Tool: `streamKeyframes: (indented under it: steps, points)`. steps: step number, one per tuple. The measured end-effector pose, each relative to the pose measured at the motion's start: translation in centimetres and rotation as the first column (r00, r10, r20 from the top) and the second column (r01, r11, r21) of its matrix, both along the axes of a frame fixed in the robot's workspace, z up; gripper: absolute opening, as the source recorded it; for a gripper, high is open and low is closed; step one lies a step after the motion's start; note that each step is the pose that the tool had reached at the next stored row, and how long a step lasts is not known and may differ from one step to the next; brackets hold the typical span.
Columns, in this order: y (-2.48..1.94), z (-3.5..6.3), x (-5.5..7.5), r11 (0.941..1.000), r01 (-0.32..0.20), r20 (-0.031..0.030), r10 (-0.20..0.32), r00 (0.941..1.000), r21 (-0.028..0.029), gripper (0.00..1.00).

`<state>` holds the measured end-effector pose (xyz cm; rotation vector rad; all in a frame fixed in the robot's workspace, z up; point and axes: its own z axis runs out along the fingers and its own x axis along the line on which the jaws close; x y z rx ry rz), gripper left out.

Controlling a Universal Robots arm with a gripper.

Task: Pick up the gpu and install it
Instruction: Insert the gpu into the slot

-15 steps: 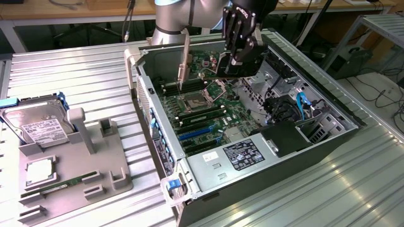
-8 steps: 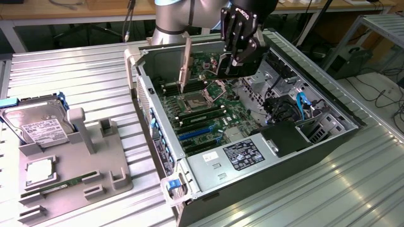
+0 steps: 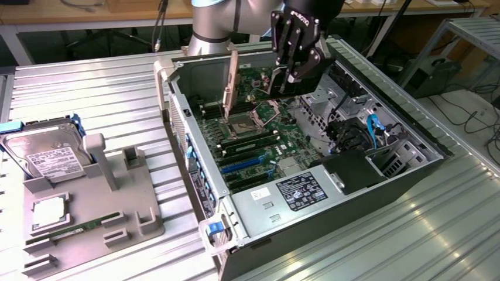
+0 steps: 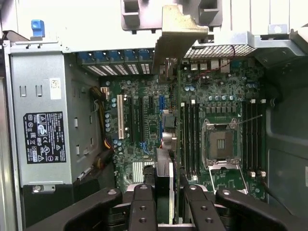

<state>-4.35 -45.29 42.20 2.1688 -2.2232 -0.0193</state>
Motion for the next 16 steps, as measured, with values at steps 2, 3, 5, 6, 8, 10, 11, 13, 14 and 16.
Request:
streamKeyframes:
  steps: [2, 3, 5, 6, 8, 10, 11, 13, 14, 16]
  points:
    - [0.00, -0.05, 0.00, 1.0000, -0.005, -0.0005, 0.005, 1.0000, 0.0001, 0.27]
    - [0.00, -0.07, 0.00, 1.0000, -0.008, -0.0007, 0.008, 1.0000, 0.0000, 0.27]
    - [0.00, -0.11, 0.00, 0.9999, -0.012, -0.0007, 0.012, 0.9999, 0.0001, 0.27]
    - [0.00, -0.13, 0.00, 0.9999, -0.014, -0.0007, 0.014, 0.9999, 0.0000, 0.27]
    - [0.00, -0.17, 0.00, 0.9998, -0.018, -0.0007, 0.018, 0.9998, 0.0001, 0.27]
    - [0.00, -0.22, 0.00, 0.9997, -0.024, -0.0007, 0.024, 0.9997, 0.0000, 0.27]
    - [0.00, -0.25, 0.00, 0.9996, -0.027, -0.0007, 0.027, 0.9996, 0.0001, 0.27]
    - [0.00, -0.32, 0.00, 0.9995, -0.032, -0.0007, 0.032, 0.9995, 0.0001, 0.27]
    - [-0.01, -0.37, 0.00, 0.9995, -0.033, -0.0007, 0.033, 0.9995, 0.0001, 0.27]
    - [-0.01, -0.59, 0.00, 0.9994, -0.034, -0.0006, 0.034, 0.9994, 0.0002, 0.27]
